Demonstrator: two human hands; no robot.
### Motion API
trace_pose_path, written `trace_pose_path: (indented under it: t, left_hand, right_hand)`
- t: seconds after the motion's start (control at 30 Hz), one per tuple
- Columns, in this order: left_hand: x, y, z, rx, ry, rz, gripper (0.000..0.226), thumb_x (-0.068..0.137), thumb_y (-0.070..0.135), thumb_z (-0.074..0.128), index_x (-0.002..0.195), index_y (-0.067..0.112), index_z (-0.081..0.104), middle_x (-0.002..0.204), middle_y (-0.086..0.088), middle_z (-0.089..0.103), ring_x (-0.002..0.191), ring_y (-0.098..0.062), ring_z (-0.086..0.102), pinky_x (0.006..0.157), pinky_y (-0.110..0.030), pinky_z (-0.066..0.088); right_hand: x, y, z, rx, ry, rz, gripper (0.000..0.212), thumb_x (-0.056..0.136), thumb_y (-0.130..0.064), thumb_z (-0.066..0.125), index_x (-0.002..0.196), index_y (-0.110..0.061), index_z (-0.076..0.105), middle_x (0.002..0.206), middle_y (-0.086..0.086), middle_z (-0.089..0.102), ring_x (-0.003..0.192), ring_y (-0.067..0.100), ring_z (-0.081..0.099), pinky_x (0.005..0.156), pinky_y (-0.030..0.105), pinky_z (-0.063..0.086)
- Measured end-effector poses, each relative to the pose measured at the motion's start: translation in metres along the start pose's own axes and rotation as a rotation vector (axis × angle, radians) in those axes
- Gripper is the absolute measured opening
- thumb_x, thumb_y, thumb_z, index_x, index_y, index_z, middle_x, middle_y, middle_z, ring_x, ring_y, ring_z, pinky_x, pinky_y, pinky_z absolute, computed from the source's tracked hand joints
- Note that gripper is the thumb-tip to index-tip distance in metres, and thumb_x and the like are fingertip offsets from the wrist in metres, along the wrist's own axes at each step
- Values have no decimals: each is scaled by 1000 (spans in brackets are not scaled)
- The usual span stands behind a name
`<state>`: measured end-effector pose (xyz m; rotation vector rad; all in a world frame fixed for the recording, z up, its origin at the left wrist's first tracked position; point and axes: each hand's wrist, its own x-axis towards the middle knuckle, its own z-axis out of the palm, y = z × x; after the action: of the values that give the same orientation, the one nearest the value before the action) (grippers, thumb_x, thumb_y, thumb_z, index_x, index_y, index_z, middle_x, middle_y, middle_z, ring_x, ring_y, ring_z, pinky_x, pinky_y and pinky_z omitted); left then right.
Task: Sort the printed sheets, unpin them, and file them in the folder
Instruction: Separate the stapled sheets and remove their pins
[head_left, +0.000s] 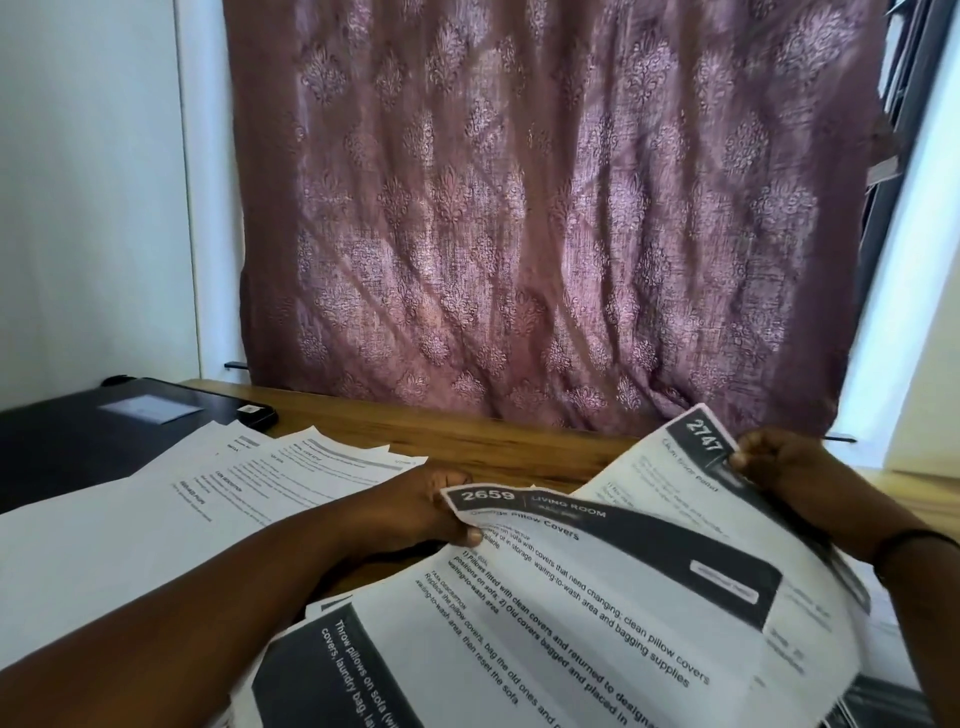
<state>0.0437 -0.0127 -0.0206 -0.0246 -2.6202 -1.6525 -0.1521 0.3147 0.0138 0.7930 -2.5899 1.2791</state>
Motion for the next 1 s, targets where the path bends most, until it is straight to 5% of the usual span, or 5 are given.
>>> trace_pose_path:
  t: [0.27,0.37,0.53,0.77,1.0]
  left_hand:
    - [2,-1,2,-68,-41,-61,20,83,-10,64,95,5,59,84,4,76,78,-10,72,65,-20,55]
    - [2,-3,0,-51,-39,-75,18,82,-8,66,96,0,58,92,-5,75,83,-17,73,67,-24,57]
    - [4,-7,-1,-19,-37,-79,19,79,-6,70,94,-4,57,110,-23,68,97,-33,69,84,-41,58]
    - [3,-7,1,-24,-26,-53,25,78,-6,72,87,11,56,109,-30,65,93,-35,67,79,-41,57]
    - [4,-5,1,-27,-75,-74,46,79,-3,72,117,16,56,106,-21,69,88,-26,70,76,-37,58]
  right_hand:
    - [-22,-48,42,-102,-835,198,19,81,-27,59,96,-17,66,98,16,65,78,22,49,78,38,49]
    - [-24,-60,41,-73,-788,187,9,86,-30,62,86,-22,60,69,-5,53,58,7,38,51,18,31]
    - [-17,-54,51,42,-645,149,36,71,-59,68,83,-25,68,58,-9,50,47,7,38,47,19,27]
    - [-15,-59,67,140,-456,-6,15,84,-3,70,74,-12,64,53,-8,59,41,-4,48,45,10,37]
    - [-21,-74,72,394,-500,1,18,73,-18,81,80,-8,66,80,14,71,63,18,63,61,25,50]
